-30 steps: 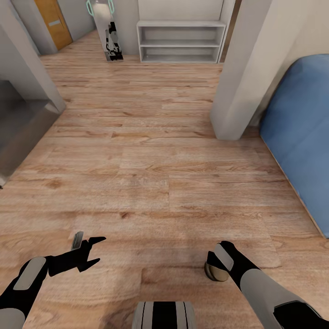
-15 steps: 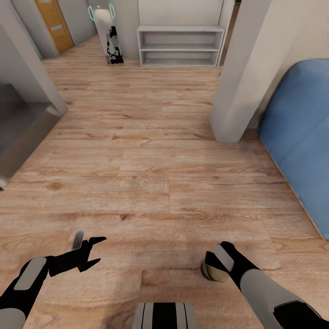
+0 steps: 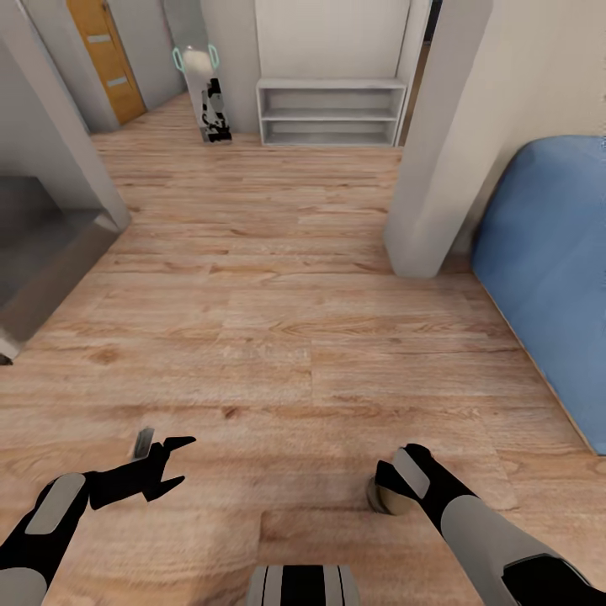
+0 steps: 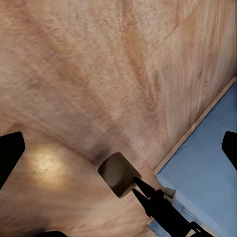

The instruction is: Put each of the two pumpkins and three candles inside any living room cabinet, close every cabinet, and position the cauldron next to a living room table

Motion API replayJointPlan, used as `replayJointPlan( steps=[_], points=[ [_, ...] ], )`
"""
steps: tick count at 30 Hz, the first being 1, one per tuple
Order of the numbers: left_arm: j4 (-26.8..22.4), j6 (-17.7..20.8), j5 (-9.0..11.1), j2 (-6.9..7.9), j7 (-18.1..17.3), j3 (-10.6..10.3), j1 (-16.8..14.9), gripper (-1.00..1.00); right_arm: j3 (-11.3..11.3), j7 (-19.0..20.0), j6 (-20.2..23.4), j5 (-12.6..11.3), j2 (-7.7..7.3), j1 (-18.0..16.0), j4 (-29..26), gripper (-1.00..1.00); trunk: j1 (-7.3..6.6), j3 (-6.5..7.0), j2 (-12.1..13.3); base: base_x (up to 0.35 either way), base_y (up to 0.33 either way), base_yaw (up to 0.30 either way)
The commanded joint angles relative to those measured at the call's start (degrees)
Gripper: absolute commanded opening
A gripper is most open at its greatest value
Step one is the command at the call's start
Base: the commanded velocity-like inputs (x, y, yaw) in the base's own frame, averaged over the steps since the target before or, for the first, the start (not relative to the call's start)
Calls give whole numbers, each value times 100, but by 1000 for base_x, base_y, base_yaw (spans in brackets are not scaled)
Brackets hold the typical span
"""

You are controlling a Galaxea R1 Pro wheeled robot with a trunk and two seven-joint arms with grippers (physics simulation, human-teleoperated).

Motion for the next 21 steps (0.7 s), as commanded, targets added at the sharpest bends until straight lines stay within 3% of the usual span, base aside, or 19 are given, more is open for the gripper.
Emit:
replayJointPlan(
  steps=[1, 21],
  points=[
    [0, 0, -4, 0, 0, 0, 2, 100, 3, 0, 6, -1, -2, 1, -2, -100, -2, 23, 2, 0, 0, 0],
    [1, -8, -50, 3, 25, -1, -1, 100, -10, -4, 17, -13, 4, -7, -211, -100, -54, 466, 28, 0, 0, 9]
  ],
)
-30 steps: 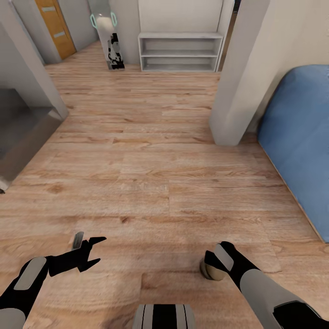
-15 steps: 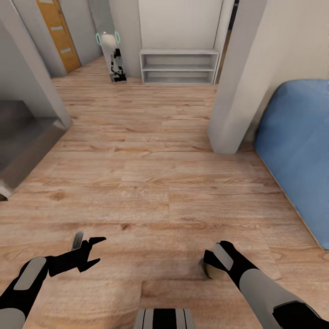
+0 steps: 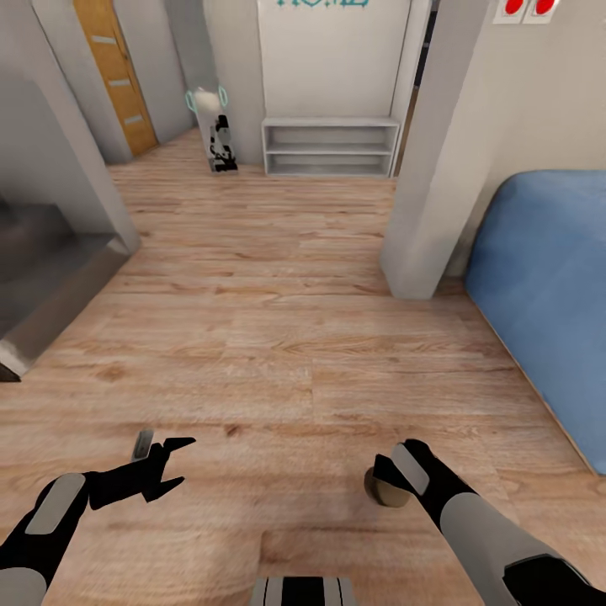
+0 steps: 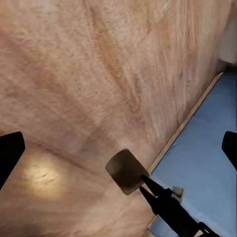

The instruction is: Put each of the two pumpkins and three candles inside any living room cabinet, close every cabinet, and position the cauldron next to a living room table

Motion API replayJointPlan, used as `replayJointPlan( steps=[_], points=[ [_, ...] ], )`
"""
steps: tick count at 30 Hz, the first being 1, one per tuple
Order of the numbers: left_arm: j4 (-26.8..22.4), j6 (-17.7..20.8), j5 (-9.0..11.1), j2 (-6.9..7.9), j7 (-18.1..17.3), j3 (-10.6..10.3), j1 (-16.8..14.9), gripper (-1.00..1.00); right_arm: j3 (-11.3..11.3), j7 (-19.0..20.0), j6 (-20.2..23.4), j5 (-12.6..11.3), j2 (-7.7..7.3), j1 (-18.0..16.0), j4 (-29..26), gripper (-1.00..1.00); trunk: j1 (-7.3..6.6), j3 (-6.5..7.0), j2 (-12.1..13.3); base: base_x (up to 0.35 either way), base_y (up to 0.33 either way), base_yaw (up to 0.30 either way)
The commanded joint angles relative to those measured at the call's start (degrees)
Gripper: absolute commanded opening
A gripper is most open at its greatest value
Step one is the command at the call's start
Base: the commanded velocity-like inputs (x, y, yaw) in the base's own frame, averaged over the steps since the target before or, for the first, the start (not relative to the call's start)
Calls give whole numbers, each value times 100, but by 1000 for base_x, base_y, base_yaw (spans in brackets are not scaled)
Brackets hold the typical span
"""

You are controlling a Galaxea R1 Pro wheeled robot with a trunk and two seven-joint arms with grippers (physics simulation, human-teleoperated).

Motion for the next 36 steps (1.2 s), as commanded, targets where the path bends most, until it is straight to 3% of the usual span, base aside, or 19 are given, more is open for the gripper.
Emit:
replayJointPlan(
  steps=[1, 5, 11, 13, 20, 25, 36],
  points=[
    [0, -3, -8, 2, 7, 0, -1, 100, -3, -2, 6, -9, -2, 1, -53, -100, -2, 22, 2, 0, 0, 176],
    [6, -25, -26, 14, 34, 11, -1, 100, -23, -12, 110, -48, -10, 6, -387, -100, -12, 99, 7, 0, 0, 235],
    [9, -49, -136, 117, 189, 24, -2, 100, -53, -18, 609, -66, -2, 1, -650, -100, -28, 204, 15, 0, 0, 251],
    [9, -52, -211, 129, 468, 35, -4, 100, -55, -22, 725, -73, -3, 2, -850, -100, -33, 237, 18, 0, 0, 241],
    [-18, -65, -253, 103, 1948, 52, -27, 100, -48, -31, 981, -71, 3, 0, -1110, -100, -51, 352, 27, 0, 0, 239],
    [-81, -74, -248, 56, 2582, 43, -37, 100, -34, -16, 996, -77, 15, 4, -1122, -100, -161, 410, 228, 0, 0, 225],
    [-91, -84, -256, 49, 2748, 22, -46, 100, -39, -14, 961, -76, 83, 2, -1123, -100, -402, 526, 669, 0, 0, 196]
  ],
)
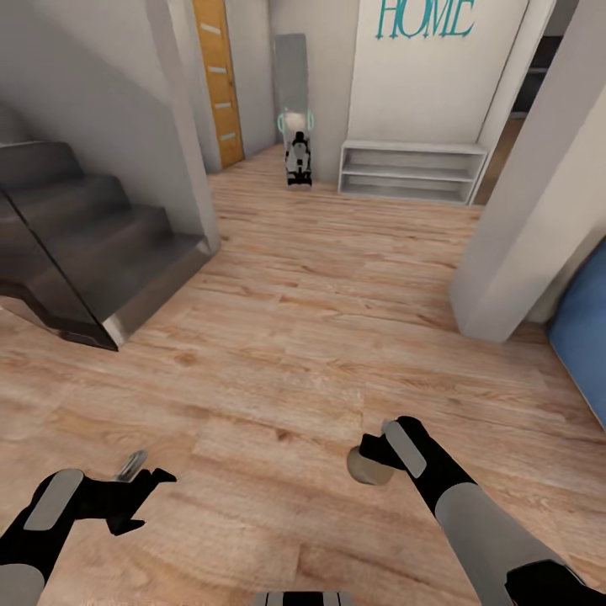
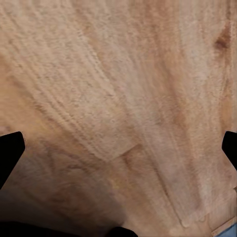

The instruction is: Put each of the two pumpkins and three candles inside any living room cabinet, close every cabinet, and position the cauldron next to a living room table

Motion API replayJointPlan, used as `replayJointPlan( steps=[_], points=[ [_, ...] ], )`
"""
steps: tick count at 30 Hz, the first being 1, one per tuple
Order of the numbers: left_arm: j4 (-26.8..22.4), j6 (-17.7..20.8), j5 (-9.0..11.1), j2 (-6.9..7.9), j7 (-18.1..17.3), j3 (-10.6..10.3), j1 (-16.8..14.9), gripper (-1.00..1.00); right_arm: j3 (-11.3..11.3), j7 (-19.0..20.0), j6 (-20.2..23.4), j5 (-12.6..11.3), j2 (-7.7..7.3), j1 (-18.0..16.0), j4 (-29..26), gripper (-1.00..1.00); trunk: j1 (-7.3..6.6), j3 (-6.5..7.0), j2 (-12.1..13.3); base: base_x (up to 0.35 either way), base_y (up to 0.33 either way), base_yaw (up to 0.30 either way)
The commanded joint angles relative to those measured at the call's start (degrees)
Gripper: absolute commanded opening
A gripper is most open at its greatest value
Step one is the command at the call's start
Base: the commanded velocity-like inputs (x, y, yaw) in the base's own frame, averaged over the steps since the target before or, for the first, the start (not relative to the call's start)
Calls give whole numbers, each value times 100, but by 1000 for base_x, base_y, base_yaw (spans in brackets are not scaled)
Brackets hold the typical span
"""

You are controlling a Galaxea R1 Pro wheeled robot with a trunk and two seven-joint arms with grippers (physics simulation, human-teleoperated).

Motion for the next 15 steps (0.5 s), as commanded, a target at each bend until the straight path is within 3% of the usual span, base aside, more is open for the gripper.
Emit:
replayJointPlan(
  steps=[1, 7, 15],
  points=[
    [1, -6, -3, 0, 10, -10, 0, 100, -2, 0, -3, -4, 1, 1, 0, -100, -23, 10, 42, 0, 0, 184],
    [2, -111, -5, -7, 372, -235, -7, 100, -12, 0, -6, -3, 1, 3, 0, -100, -154, 70, 282, 0, 0, 179],
    [-1, -171, -3, -112, 814, -286, -22, 100, -38, 17, -5, -18, 14, 1, 0, -100, -330, 149, 603, 0, 0, 176]
  ],
)
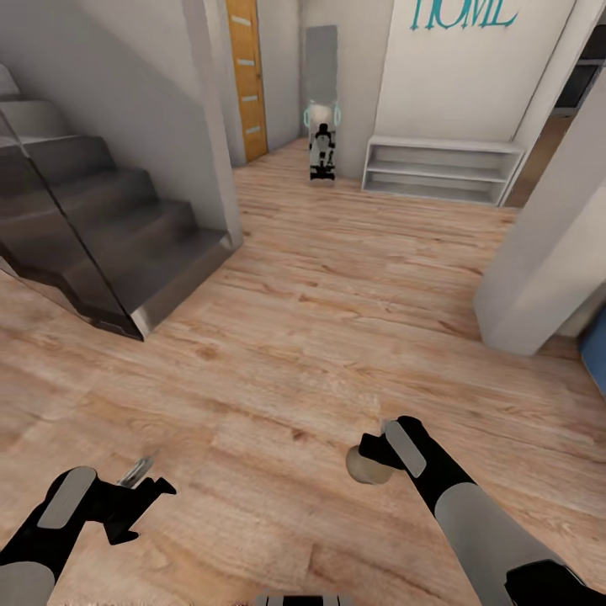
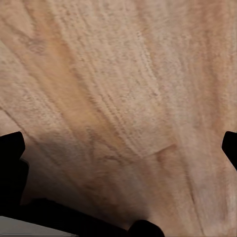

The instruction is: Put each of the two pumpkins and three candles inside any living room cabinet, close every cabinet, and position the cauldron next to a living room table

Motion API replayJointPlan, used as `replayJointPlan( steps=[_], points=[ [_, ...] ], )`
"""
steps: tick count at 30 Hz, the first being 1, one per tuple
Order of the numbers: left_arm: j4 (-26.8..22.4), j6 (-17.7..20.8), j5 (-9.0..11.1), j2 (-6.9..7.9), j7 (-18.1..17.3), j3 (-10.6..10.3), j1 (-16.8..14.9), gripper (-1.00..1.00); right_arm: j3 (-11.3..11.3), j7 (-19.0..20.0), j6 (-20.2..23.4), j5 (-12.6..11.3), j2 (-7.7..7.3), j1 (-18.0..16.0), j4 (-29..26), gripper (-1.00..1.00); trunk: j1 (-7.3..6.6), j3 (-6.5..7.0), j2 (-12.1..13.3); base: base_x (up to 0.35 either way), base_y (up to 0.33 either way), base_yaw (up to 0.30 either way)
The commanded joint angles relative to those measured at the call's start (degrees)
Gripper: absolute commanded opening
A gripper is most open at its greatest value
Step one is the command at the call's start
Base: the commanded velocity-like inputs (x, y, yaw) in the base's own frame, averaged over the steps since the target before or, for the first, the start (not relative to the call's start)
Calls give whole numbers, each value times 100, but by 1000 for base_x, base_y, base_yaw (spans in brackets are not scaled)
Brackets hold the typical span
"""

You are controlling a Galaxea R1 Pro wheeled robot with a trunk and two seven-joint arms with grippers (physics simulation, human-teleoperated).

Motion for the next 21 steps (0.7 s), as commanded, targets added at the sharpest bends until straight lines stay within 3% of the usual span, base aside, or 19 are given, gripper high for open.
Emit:
replayJointPlan(
  steps=[1, 12, 21],
  points=[
    [2, 0, -2, -1, 7, -1, -1, 100, -1, 0, 0, -1, 2, 0, 0, -100, -23, 10, 42, 0, 0, 173],
    [1, 0, -2, -10, 18, 0, -4, 100, -2, 1, -10, -2, 5, 4, 0, -100, -264, 115, 483, 0, 0, 151],
    [1, -1, -2, -67, 18, -8, -4, 100, -2, 1, -3, 1, 5, 2, 0, -100, -462, 192, 844, 0, 0, 44]
  ],
)
